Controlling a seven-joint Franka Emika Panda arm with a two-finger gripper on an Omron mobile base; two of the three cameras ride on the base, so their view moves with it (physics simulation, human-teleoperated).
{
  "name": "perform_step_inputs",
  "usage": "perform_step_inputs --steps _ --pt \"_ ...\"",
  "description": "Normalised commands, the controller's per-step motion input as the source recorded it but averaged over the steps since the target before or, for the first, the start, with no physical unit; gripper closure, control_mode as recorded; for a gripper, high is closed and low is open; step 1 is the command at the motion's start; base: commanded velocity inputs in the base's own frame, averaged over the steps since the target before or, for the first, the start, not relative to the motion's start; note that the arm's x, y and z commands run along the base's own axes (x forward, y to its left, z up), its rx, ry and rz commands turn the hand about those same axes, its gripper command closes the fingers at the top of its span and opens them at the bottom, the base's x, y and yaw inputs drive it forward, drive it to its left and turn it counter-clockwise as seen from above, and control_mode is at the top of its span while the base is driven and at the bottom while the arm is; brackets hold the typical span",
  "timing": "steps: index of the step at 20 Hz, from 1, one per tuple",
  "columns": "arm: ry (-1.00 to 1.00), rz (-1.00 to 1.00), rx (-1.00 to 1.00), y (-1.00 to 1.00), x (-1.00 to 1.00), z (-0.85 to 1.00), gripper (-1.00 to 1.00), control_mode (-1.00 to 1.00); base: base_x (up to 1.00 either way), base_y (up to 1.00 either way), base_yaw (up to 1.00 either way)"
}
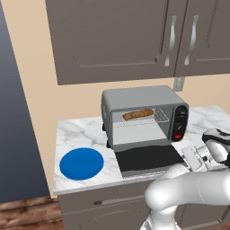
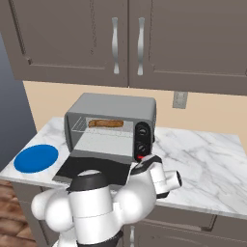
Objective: Pull the toaster oven rack outwards. Pick up the baguette from the plate and place it on the toaster oven rack. Close the toaster oven door fully and set the temperature to the lowest setting.
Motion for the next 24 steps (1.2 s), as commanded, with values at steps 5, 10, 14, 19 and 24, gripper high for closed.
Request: perform_step_inputs --steps 5,10,14,19,24 --pt "0.00 0.00 0.00 0.12 0.03 -0.03 -1.00 -1.00 0.00 0.00 0.00" --pt "0.00 0.00 0.00 0.27 0.00 0.00 -1.00 -1.00 0.00 0.00 0.00" --pt "0.04 0.00 0.00 0.36 0.04 0.11 -1.00 -1.00 0.00 0.00 0.00" --pt "0.05 0.00 0.04 0.25 0.08 0.43 -1.00 -1.00 0.00 0.00 0.00" --pt "0.04 0.00 0.02 0.33 0.13 0.60 -1.00 -1.00 0.00 0.00 0.00"
